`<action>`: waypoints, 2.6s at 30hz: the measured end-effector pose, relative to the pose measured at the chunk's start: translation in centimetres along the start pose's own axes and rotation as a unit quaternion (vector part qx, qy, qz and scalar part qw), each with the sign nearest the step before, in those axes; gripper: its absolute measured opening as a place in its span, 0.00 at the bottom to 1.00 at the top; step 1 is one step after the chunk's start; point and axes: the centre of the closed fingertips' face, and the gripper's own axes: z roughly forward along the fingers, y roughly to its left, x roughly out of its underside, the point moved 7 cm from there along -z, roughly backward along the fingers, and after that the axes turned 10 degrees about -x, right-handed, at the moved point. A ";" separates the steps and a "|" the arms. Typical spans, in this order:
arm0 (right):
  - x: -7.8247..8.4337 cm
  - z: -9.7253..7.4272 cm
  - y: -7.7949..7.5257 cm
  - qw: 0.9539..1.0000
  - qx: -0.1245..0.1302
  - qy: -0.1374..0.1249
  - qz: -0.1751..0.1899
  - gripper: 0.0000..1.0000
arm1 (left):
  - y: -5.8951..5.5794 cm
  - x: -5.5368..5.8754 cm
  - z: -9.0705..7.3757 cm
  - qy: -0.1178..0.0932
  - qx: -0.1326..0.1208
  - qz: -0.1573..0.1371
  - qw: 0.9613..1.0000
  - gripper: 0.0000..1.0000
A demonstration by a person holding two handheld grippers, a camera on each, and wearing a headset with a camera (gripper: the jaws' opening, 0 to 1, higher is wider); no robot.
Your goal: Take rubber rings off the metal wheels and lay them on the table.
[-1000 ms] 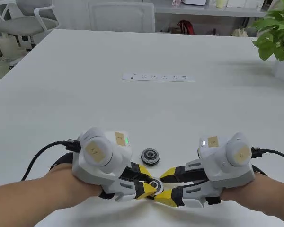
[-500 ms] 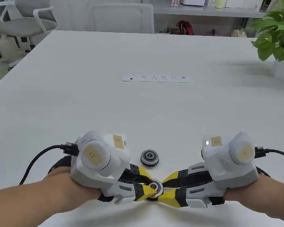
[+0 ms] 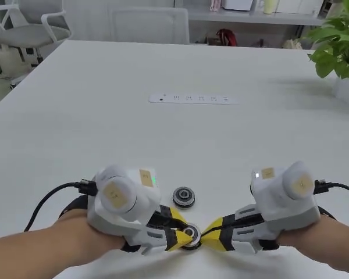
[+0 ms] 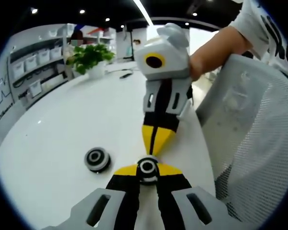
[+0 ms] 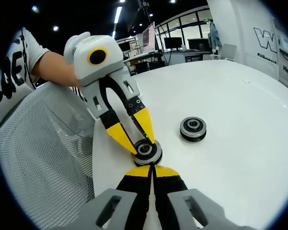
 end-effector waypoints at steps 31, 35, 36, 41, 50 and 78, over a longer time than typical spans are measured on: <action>-0.1 -0.8 -0.2 0.996 -0.010 -0.046 0.076 0.00 | -0.1 -0.2 0.3 0.008 -0.009 0.011 1.000 0.12; -0.2 -0.8 -0.2 0.996 -0.011 -0.048 0.079 0.00 | -0.1 -0.3 0.3 0.008 -0.010 0.011 1.000 0.12; -0.2 -0.9 -0.2 0.996 -0.011 -0.050 0.080 0.00 | -0.1 -0.3 0.3 0.008 -0.009 0.011 1.000 0.12; -0.5 -0.8 0.0 0.996 -0.014 -0.054 0.077 0.00 | -0.1 -0.2 0.3 0.009 -0.009 0.012 1.000 0.12; -0.5 -0.7 0.1 0.995 -0.017 -0.056 0.077 0.00 | -0.1 -0.2 0.3 0.010 -0.008 0.015 1.000 0.12; -0.5 -0.8 0.2 0.994 -0.019 -0.063 0.086 0.00 | -0.1 -0.2 0.2 0.008 -0.006 0.014 1.000 0.12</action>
